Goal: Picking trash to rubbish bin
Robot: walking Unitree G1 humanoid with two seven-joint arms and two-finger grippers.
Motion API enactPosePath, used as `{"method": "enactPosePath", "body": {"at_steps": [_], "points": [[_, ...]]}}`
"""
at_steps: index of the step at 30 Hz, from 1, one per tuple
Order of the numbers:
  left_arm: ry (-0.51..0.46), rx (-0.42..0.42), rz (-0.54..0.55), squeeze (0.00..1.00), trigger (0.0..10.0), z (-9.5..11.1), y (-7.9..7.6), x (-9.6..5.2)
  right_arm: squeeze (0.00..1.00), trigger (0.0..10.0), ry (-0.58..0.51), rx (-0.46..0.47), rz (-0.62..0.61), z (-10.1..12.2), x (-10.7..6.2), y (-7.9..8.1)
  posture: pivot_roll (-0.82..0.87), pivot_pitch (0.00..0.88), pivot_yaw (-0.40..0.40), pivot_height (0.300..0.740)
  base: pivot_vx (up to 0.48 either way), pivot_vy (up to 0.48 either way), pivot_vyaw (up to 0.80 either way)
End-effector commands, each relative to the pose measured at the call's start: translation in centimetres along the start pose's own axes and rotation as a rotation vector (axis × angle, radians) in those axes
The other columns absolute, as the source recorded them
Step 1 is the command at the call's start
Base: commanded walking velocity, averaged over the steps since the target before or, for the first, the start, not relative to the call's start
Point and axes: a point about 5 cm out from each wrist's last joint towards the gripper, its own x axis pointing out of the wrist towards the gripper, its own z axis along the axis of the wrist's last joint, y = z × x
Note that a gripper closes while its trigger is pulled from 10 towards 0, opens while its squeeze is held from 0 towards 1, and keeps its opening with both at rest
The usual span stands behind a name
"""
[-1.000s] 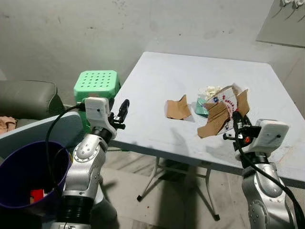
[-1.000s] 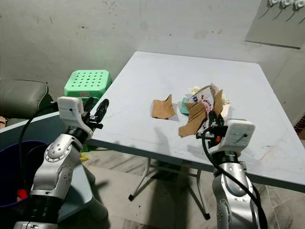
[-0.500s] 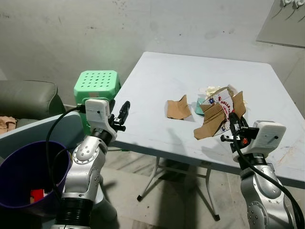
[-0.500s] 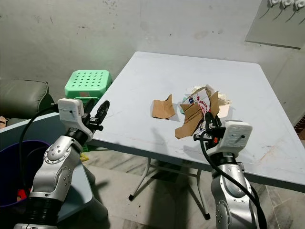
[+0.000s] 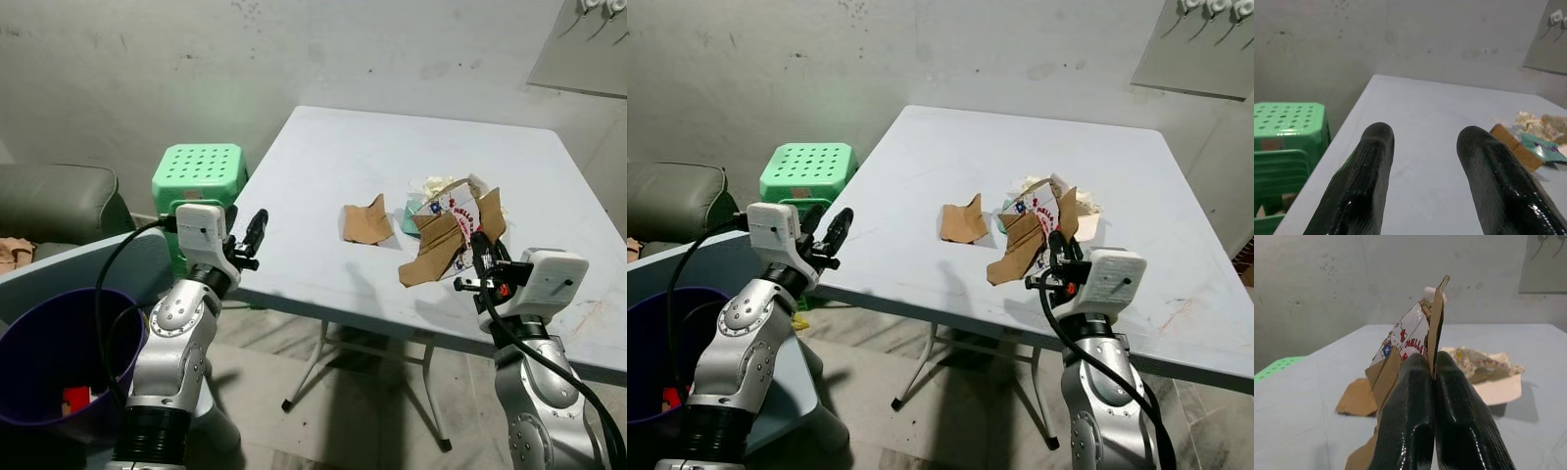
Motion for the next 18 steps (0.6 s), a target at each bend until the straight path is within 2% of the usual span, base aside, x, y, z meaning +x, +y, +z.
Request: {"method": "enactPosePath", "body": {"at_steps": [1,14,18], "points": [[-0.012,0.018,-0.003,0.00,10.0,0.56,0.00,0.10,0.00,10.0,-0.024,0.003,-0.001,0.62,0.07,-0.04,-0.07,0.000,-0.016,0.740,0.000,0.000,0.00],[-0.009,0.010,-0.001,0.00,10.0,0.53,-0.01,0.02,0.00,10.0,-0.019,0.003,0.005,0.59,-0.02,0.04,-0.07,0.000,-0.019,0.740,0.000,0.000,0.00],[-0.007,0.008,0.000,0.00,10.0,0.50,-0.03,-0.02,0.00,10.0,-0.017,0.003,0.006,0.58,-0.09,0.06,-0.07,0.000,-0.020,0.740,-0.257,0.000,0.00]]}}
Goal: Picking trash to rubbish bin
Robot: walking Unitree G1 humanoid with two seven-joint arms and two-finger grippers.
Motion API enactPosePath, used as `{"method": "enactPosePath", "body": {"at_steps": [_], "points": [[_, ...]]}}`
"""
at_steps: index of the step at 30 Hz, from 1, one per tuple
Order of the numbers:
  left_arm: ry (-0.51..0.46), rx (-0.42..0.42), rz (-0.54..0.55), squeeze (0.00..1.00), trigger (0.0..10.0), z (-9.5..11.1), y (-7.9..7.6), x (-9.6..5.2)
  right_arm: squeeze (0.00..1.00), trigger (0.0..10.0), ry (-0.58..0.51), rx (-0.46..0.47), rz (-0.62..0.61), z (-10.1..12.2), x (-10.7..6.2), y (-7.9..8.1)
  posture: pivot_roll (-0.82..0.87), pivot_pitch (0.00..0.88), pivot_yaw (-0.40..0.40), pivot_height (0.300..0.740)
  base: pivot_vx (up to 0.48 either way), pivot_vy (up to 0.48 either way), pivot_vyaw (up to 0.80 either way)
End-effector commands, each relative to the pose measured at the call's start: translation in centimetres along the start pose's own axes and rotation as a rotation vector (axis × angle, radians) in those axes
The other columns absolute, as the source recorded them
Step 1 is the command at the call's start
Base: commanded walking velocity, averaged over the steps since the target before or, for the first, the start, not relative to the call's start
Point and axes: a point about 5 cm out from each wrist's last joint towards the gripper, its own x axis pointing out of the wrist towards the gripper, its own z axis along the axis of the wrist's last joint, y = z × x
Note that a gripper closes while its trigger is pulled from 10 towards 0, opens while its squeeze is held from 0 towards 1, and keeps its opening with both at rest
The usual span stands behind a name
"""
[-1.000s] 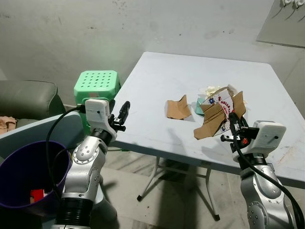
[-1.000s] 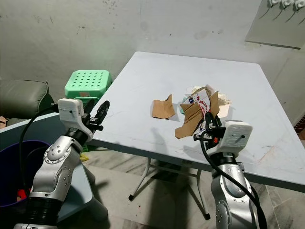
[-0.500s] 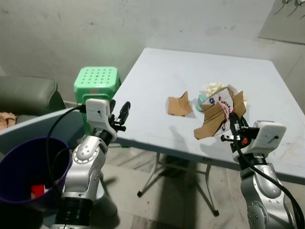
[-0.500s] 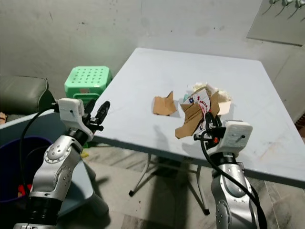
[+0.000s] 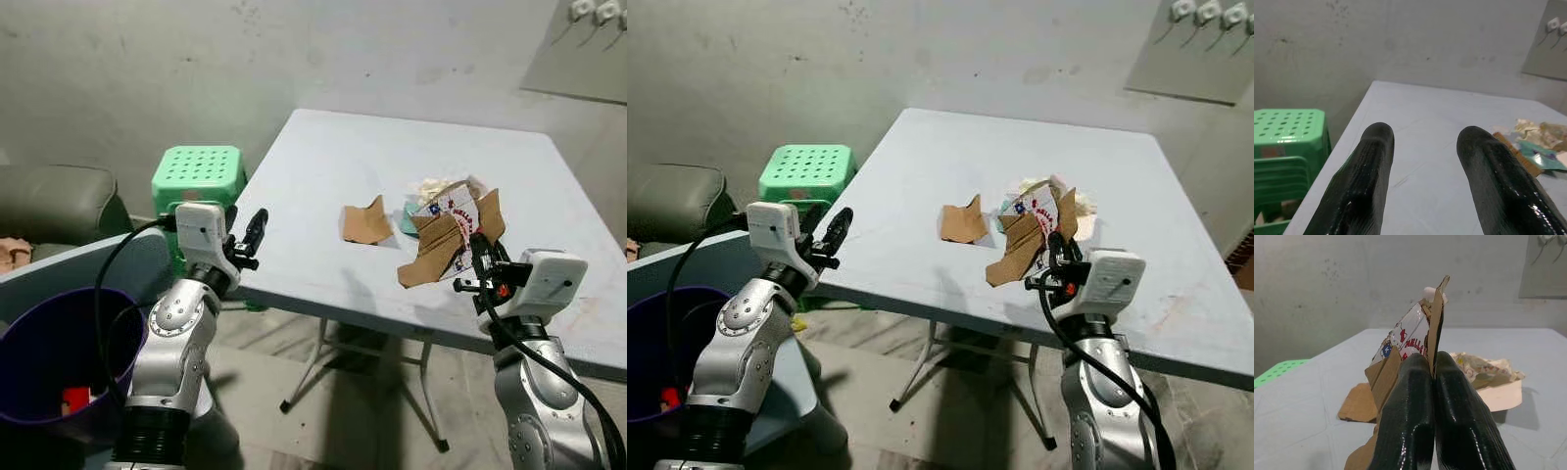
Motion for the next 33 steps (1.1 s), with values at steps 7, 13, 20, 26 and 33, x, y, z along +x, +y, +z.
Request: {"method": "enactPosePath", "body": {"at_steps": [7,13,20,26,33], "points": [[-0.011,-0.003,0.005,0.00,10.0,0.36,0.01,-0.01,0.00,10.0,-0.015,0.006,0.003,0.53,-0.06,0.02,-0.07,0.000,-0.021,0.740,-0.074,0.000,0.00],[-0.010,-0.001,0.009,0.00,10.0,0.41,0.11,-0.07,0.00,10.0,0.002,0.004,0.020,0.35,-0.05,0.10,-0.06,0.000,-0.022,0.740,0.000,0.000,0.00],[-0.009,-0.007,0.013,0.00,10.0,0.44,0.24,-0.15,0.00,10.0,0.019,-0.018,0.039,0.22,-0.11,0.20,-0.06,0.000,-0.023,0.740,0.000,0.000,0.30],[-0.007,-0.011,0.013,0.00,10.0,0.42,0.24,-0.14,0.00,10.0,0.021,-0.022,0.044,0.25,-0.07,0.25,-0.06,0.000,-0.022,0.740,0.000,0.000,0.80],[-0.004,-0.013,0.015,0.00,10.0,0.45,0.24,-0.09,0.00,10.0,0.027,-0.025,0.044,0.21,-0.08,0.22,-0.06,0.000,-0.021,0.740,0.000,0.000,0.80]]}}
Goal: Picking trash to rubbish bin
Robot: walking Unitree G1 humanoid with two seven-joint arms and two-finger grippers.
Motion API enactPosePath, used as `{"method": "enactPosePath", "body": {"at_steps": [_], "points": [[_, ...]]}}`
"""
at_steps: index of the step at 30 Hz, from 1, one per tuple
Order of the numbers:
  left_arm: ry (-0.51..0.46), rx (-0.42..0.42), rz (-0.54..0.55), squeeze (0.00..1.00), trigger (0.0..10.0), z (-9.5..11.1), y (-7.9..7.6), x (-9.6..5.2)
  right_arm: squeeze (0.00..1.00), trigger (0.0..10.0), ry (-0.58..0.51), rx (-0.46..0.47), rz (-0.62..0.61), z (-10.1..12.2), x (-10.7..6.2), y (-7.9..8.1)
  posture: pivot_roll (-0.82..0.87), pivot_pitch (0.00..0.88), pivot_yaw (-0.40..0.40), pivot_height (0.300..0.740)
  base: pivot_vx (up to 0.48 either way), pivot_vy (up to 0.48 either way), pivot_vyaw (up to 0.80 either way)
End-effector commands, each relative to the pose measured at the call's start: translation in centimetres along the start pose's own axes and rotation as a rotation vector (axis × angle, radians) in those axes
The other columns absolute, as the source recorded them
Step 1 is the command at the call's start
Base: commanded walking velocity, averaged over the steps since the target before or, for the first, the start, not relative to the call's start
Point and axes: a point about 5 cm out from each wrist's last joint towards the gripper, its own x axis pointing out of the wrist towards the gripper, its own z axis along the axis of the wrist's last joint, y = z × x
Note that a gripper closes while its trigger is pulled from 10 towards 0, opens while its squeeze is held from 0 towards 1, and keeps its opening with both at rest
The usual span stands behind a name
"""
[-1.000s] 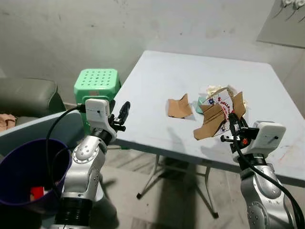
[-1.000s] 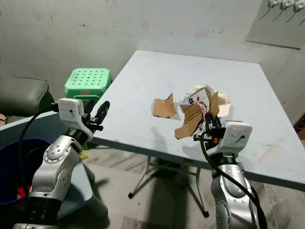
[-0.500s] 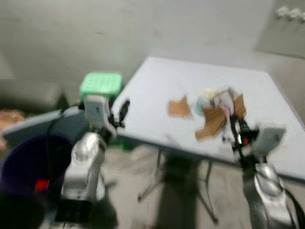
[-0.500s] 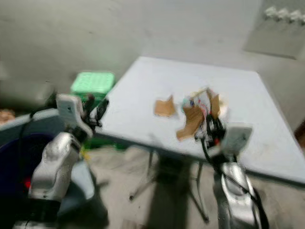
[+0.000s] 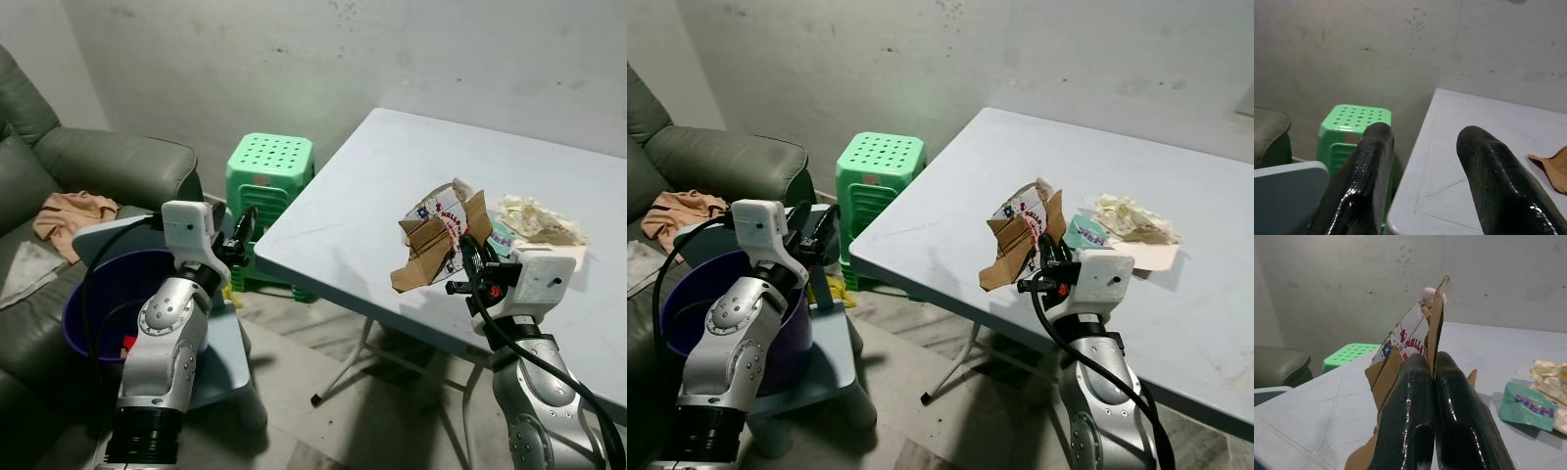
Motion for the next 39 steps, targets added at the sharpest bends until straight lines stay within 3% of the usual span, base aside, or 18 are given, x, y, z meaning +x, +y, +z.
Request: {"method": "enactPosePath", "body": {"at_steps": [1,8,15,39], "points": [[0.000,0.003,0.001,0.00,10.0,0.25,0.01,0.11,0.00,10.0,-0.008,-0.002,0.001,0.37,0.01,0.02,-0.06,0.000,-0.021,0.740,0.000,0.000,0.80],[0.006,-0.004,0.011,0.00,10.0,0.29,0.21,0.23,0.00,10.0,-0.003,0.003,0.001,0.31,0.18,0.05,-0.06,0.000,-0.022,0.740,0.000,0.000,0.80],[0.013,-0.002,0.020,0.00,10.0,0.24,0.28,0.21,0.00,10.0,-0.003,0.003,0.006,0.30,0.28,0.15,-0.06,0.000,-0.024,0.740,0.000,0.411,0.80],[0.035,0.015,0.048,0.00,10.0,-0.08,0.33,0.19,0.00,10.0,-0.005,0.016,0.037,0.35,0.39,0.51,-0.05,0.000,-0.029,0.740,0.000,0.000,0.76]]}}
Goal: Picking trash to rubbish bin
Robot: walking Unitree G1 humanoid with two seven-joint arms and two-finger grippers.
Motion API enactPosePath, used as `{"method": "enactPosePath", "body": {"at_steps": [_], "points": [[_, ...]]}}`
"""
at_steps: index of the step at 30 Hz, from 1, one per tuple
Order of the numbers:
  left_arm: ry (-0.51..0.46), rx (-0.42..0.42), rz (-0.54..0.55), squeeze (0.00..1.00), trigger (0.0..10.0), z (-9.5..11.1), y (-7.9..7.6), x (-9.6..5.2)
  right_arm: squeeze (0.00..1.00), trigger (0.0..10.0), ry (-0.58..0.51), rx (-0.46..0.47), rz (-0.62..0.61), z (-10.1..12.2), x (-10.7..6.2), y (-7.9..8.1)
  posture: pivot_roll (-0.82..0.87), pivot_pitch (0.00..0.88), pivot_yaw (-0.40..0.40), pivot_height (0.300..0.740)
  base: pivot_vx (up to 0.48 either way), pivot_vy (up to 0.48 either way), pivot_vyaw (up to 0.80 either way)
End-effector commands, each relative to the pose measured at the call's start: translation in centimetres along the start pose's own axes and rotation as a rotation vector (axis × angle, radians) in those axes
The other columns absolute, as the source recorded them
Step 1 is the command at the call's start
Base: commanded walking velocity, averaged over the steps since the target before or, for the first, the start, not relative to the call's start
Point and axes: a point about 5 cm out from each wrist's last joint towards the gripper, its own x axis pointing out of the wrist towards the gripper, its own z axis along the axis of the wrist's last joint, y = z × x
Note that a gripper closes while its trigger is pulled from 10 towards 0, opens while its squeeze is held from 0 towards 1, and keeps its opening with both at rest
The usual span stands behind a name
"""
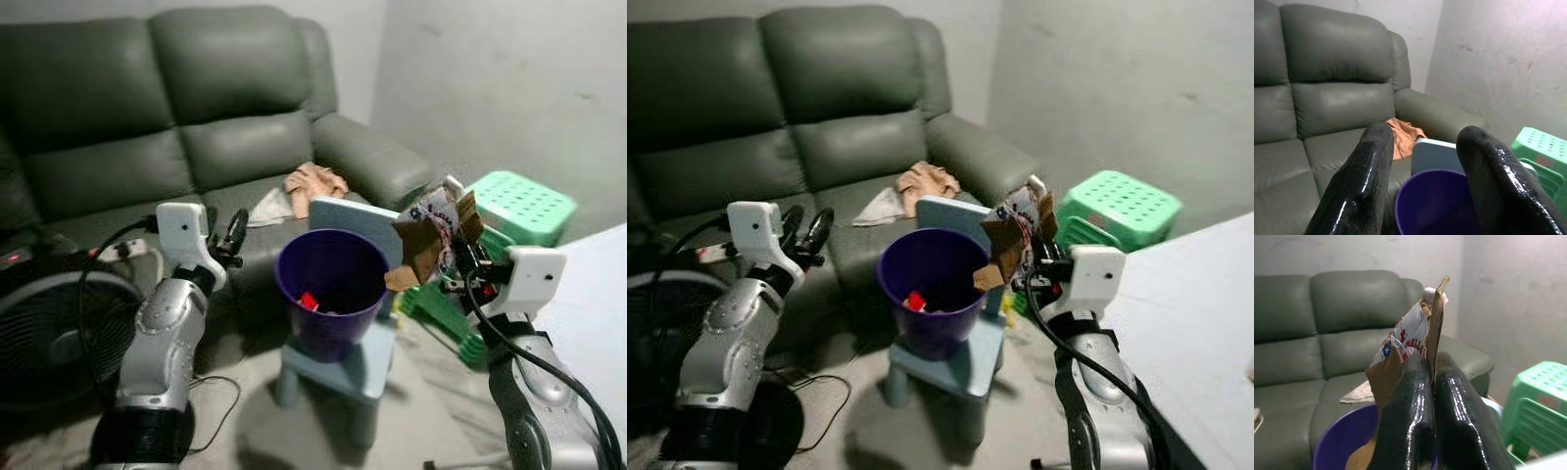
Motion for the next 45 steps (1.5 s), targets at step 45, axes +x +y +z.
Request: {"method": "enactPosePath", "body": {"at_steps": [45], "points": [[0.758,0.020,0.094,0.00,10.0,-20.6,2.9,-14.3,0.00,10.0,1.070,-0.139,-0.086,-22.0,-14.6,-4.7,-0.02,0.000,-0.058,0.740,0.000,0.000,0.00]]}}
